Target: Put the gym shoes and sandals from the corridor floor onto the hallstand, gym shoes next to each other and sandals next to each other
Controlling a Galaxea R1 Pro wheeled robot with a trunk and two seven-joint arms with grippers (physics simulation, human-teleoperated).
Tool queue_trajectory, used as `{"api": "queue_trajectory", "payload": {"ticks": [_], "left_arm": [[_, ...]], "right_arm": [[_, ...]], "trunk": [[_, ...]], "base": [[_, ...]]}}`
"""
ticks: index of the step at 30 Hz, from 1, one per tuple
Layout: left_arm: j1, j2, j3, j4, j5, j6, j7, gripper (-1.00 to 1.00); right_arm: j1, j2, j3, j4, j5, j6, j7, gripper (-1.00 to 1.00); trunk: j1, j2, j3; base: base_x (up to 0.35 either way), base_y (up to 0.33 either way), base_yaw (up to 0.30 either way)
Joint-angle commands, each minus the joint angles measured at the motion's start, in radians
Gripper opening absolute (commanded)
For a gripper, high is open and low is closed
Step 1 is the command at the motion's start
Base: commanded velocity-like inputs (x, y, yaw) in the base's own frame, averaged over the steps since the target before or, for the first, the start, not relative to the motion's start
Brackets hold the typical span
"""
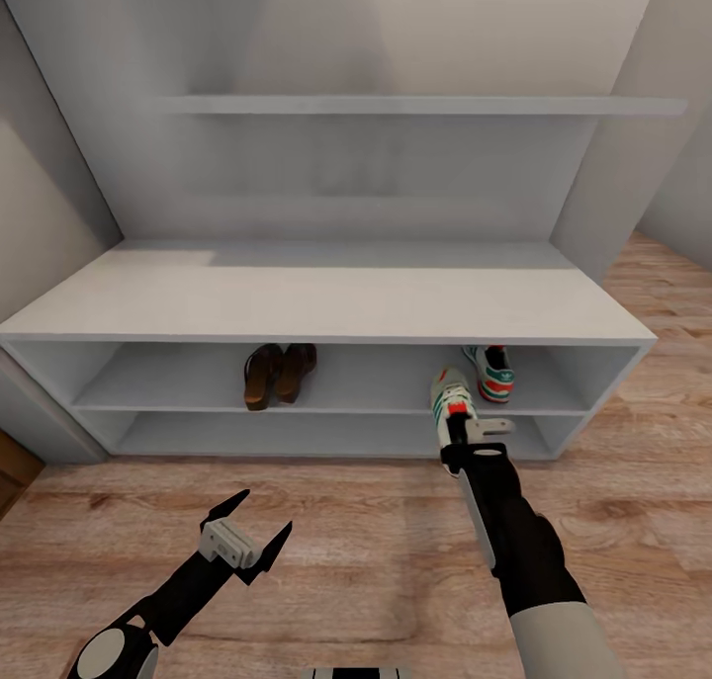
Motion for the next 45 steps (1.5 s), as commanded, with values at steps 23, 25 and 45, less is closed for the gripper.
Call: {"api": "queue_trajectory", "payload": {"ticks": [23,25,45], "left_arm": [[0.0,0.0,0.001,0.0,0.0,0.001,0.0,1.0],[0.0,0.0,0.001,0.0,0.0,0.001,0.0,1.0],[0.0,0.0,0.0,0.0,0.0,0.0,0.0,1.0]], "right_arm": [[-0.098,0.0,-0.021,0.215,-0.006,-0.095,-0.002,-1.0],[-0.098,0.0,-0.021,0.217,-0.006,-0.096,-0.002,-1.0],[-0.1,0.0,-0.022,0.22,-0.006,-0.099,-0.002,-1.0]], "trunk": [[0.0,0.0,0.0],[0.0,0.0,0.0],[0.0,0.0,0.0]], "base": [[0.004,0.0,0.0],[0.021,0.0,0.0],[0.103,0.0,0.0]]}}
